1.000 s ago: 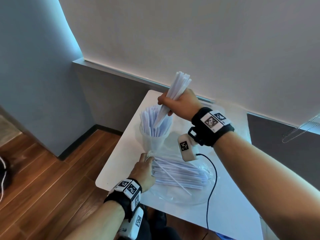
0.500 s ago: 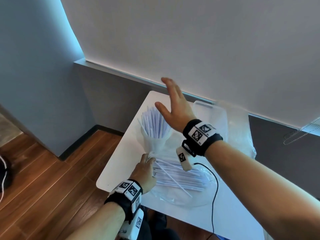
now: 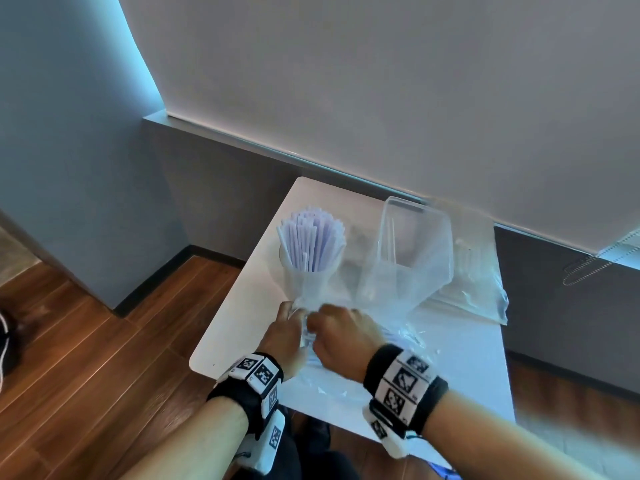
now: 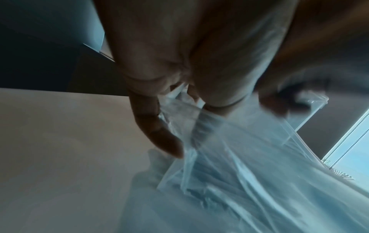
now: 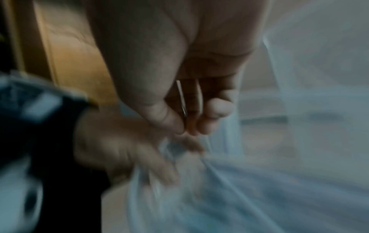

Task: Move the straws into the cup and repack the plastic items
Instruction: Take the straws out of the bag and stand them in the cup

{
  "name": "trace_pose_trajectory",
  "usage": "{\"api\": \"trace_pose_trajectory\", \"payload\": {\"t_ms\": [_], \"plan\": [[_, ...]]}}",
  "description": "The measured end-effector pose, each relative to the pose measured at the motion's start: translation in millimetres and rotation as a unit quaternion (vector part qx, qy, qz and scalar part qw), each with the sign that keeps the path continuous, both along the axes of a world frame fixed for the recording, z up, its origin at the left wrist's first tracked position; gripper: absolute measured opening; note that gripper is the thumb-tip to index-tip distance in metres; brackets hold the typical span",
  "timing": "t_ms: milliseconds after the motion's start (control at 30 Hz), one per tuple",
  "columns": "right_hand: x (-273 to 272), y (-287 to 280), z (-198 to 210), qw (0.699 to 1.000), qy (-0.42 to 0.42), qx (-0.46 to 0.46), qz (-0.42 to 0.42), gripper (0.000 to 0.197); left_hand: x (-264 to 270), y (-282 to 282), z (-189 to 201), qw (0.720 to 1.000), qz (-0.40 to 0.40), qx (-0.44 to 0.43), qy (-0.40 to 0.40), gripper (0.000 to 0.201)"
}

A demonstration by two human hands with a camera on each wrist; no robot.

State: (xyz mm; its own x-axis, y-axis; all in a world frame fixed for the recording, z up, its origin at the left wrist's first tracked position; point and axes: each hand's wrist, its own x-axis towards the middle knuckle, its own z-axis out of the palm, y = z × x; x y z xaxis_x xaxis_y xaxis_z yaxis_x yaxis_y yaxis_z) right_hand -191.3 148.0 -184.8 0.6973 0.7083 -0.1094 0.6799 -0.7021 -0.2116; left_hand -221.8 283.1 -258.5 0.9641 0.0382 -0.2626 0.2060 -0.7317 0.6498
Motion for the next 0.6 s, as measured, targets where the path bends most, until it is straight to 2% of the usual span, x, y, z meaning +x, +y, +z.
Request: {"api": "trace_pose_trajectory", "payload": {"t_ms": [67, 200, 333, 600], "plan": [[-5.4, -10.6, -27.6, 0.995, 0.029, -0.066, -0.072, 0.031, -1.8, -1.1, 1.3, 1.000, 0.006, 0.006, 0.009, 0.066], [6.3, -20.3, -58.6, 0.988, 0.017, -0.070, -0.140, 0.037, -5.0, -4.6, 6.5, 1.000, 0.004, 0.025, -0.001, 0.079], [16.5, -25.8, -67.4, 0.985, -0.010, -0.094, -0.147, 0.023, -5.1, -3.8, 8.8, 0.999, 0.004, 0.038, -0.002, 0.090], [13.7, -43.5, -67.0, 0.987, -0.024, -0.120, -0.107, 0.030, -0.9, 3.3, 8.2, 0.999, 0.006, 0.030, 0.020, 0.101]]}}
